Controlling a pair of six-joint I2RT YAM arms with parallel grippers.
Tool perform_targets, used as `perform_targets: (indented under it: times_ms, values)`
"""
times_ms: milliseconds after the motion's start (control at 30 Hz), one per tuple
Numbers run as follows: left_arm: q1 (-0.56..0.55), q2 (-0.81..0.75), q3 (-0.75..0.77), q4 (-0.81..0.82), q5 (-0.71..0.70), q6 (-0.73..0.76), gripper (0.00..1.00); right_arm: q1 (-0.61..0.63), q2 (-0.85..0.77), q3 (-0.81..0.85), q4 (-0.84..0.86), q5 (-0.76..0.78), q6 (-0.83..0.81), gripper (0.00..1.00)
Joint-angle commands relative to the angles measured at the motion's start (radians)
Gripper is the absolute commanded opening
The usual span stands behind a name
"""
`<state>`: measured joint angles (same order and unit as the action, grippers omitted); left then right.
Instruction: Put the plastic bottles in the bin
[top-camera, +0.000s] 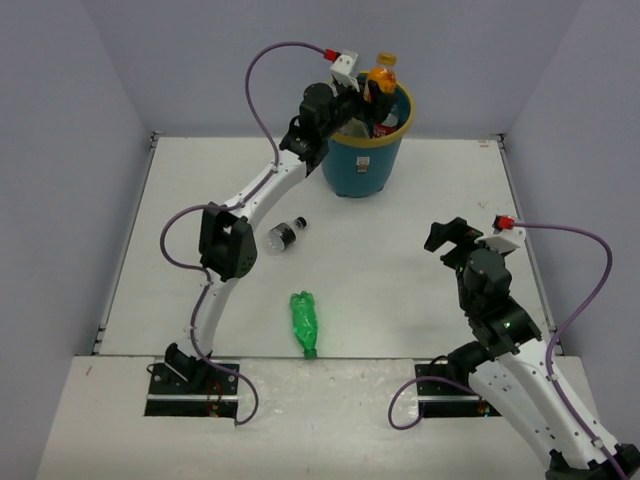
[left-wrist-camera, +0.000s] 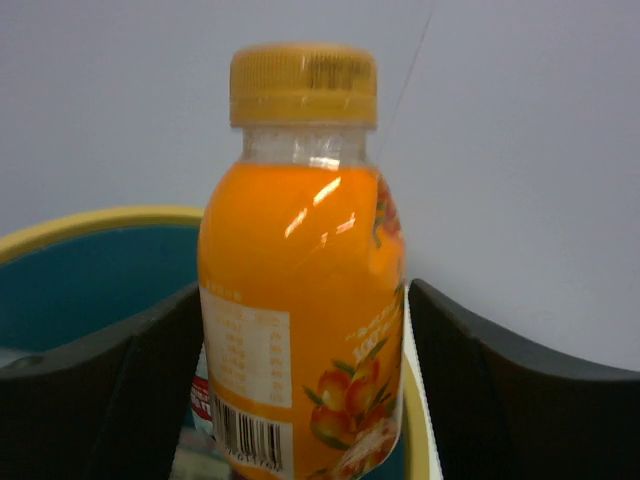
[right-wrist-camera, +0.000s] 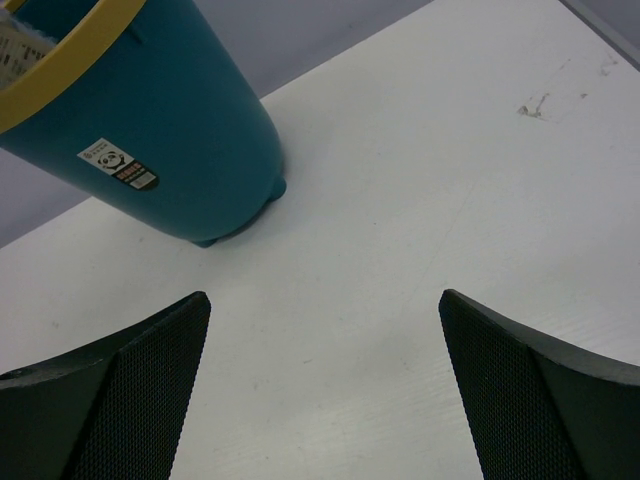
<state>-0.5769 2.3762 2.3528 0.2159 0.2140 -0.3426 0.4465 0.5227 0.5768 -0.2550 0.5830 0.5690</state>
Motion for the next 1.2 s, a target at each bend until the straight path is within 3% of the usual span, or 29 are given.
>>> perform_targets:
  times_ms: [0, 233, 433, 567, 633, 733, 867, 933, 1067, 1167]
  values:
    - [-0.001, -0.05, 0.001, 0.113, -0.033, 0.004, 1.0, 0.0, 0.001, -0.006, 0.039, 0.024, -0.009, 0.99]
    - [-0.003, -0.147, -0.019, 0.059, -0.03, 0.025, 1.0, 0.001, 0.003, -0.012, 0.073, -0.052, -0.023, 0.99]
    - [-0.008, -0.32, -0.111, -0.007, -0.045, 0.028, 1.0, 0.001, -0.006, -0.02, 0.109, -0.168, -0.05, 0.99]
    - [-0.008, -0.462, -0.181, -0.169, -0.075, 0.004, 1.0, 0.001, -0.007, -0.014, 0.116, -0.243, -0.059, 0.99]
    - [-0.009, -0.56, -0.302, -0.225, -0.111, -0.034, 1.0, 0.001, -0.007, -0.013, 0.123, -0.278, -0.066, 0.99]
    - [-0.008, -0.839, -0.61, -0.28, -0.164, -0.05, 1.0, 0.001, -0.003, -0.02, 0.151, -0.361, -0.068, 0.99]
    - [-0.009, -1.12, -1.054, -0.294, -0.394, -0.092, 1.0, 0.0, 0.026, -0.024, 0.19, -0.456, -0.088, 0.99]
    - [-0.008, -1.277, -1.173, -0.405, -0.515, -0.139, 1.0, 0.0, 0.062, -0.005, 0.183, -0.517, -0.102, 0.99]
    - [-0.007, -1.444, -1.362, -0.61, -0.711, -0.246, 1.0, 0.003, 0.149, 0.016, 0.191, -0.696, -0.086, 0.99]
    - [-0.006, -1.585, -1.465, -0.773, -0.766, -0.322, 1.0, 0.042, 0.212, 0.014, 0.236, -0.801, -0.052, 0.99]
